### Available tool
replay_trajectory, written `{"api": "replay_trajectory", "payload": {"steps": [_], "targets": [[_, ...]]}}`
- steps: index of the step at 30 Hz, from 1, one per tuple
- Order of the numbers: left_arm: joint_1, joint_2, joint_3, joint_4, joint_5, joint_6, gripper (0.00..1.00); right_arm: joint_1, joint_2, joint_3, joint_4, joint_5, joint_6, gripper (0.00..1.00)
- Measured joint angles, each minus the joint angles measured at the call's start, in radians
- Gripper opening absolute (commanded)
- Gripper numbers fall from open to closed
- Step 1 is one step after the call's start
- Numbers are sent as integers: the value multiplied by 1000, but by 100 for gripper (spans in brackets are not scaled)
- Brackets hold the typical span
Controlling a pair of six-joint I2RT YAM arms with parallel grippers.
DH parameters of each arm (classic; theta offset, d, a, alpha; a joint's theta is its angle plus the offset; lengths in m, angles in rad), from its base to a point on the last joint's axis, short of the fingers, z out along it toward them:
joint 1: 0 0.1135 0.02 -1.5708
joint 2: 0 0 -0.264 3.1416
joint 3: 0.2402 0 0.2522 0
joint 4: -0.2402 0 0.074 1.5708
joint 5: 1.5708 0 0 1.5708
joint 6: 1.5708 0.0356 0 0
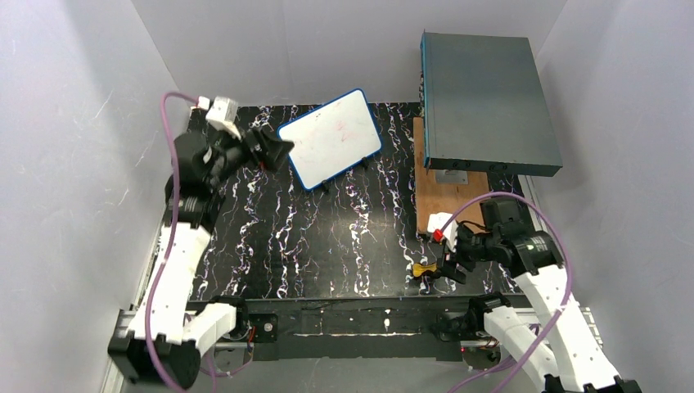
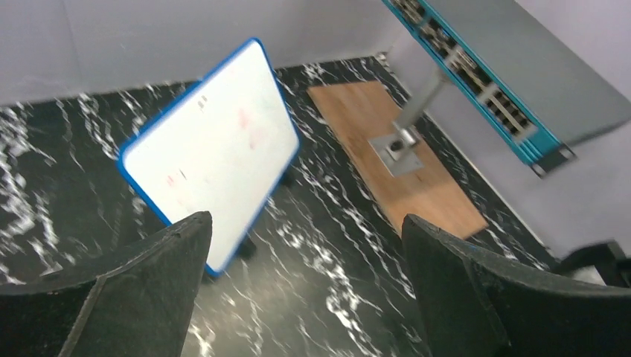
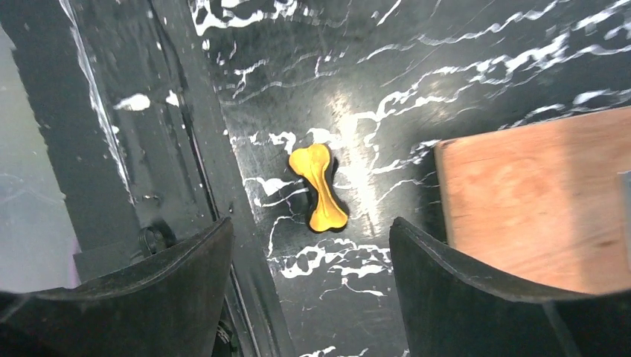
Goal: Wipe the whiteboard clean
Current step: Reset both arms
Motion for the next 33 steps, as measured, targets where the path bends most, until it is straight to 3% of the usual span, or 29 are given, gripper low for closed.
{"api": "replay_trajectory", "payload": {"steps": [4, 7, 10, 13, 15, 20, 33], "targets": [[0, -219, -145, -95, 1, -63, 98, -1, -27, 183, -103, -9, 41, 84], [0, -347, -166, -249, -51, -68, 98, -33, -7, 380, -145, -11, 109, 84], [0, -451, -161, -397, -111, -70, 98, -127, 37, 585, -149, -42, 202, 85], [0, -511, -160, -500, -151, -78, 98, -269, 70, 742, -109, -72, 328, 97], [0, -530, -158, -568, -183, -81, 98, -331, 84, 805, -59, -34, 455, 97], [0, -537, -147, -676, -269, -94, 98, -365, 122, 846, 28, 112, 719, 94], [-8, -580, -140, -783, -388, -100, 98, -388, -21, 658, 101, 69, 865, 93]]}}
